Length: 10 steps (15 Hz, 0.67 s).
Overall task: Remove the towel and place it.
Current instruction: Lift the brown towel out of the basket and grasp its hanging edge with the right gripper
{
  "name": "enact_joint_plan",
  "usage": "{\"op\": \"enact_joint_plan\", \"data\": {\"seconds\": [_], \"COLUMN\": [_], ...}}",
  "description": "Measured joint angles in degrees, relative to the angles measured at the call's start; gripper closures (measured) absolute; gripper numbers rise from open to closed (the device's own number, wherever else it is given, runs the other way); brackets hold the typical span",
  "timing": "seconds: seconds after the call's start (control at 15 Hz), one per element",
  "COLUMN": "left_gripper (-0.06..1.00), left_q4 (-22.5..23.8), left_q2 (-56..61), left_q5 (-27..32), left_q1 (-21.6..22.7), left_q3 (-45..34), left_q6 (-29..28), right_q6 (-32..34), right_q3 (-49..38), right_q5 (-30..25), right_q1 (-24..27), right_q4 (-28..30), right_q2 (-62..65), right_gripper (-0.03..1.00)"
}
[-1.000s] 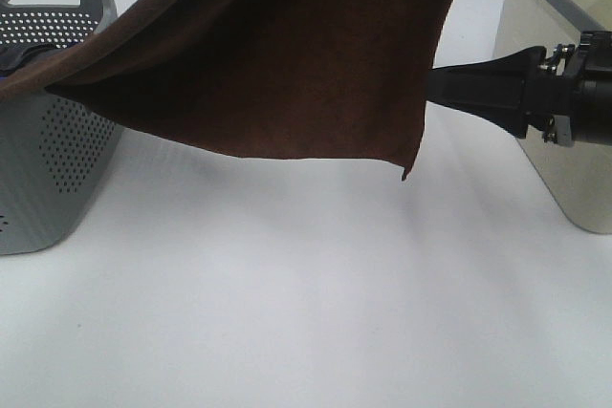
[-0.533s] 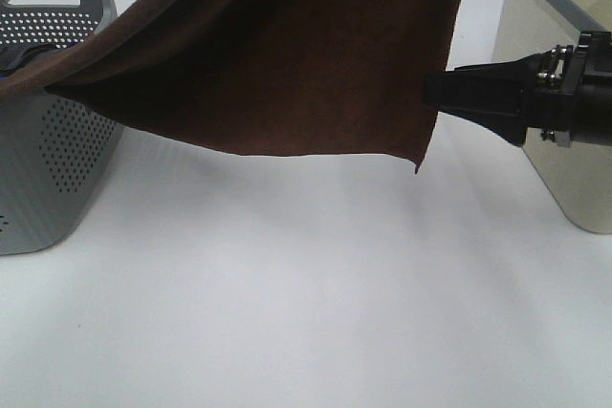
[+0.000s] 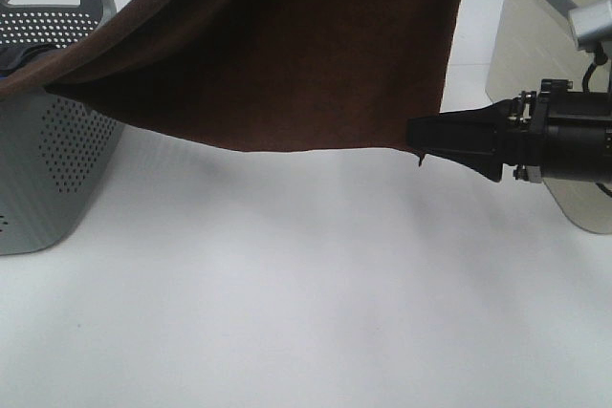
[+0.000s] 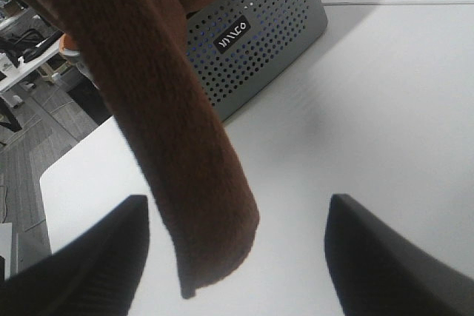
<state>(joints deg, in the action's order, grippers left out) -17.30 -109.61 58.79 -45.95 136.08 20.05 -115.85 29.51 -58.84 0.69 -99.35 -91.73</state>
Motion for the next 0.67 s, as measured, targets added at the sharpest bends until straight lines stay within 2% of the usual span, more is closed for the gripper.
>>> {"op": "enact_joint_plan", "data": {"seconds": [0.4,0.67], "left_gripper": [0.94,0.94], "left_q4": [-0.7,-0.7], "left_q2": [0.0,0.0], "left_q5": [-1.7,-1.7], "left_q1": [0.0,0.0], "left_q3": [0.0,0.0], "left_q6": [-0.1,-0.1], "right_q6": [-0.9,-1.0], "right_q3": [0.2,2.3], "right_q5": [-0.5,4.2], "right_q1": [-0.3,-7.2], "right_q4": [-0.2,-0.3], "right_q2": [-0.1,-0.1], "right_gripper": [0.36,0.37]}}
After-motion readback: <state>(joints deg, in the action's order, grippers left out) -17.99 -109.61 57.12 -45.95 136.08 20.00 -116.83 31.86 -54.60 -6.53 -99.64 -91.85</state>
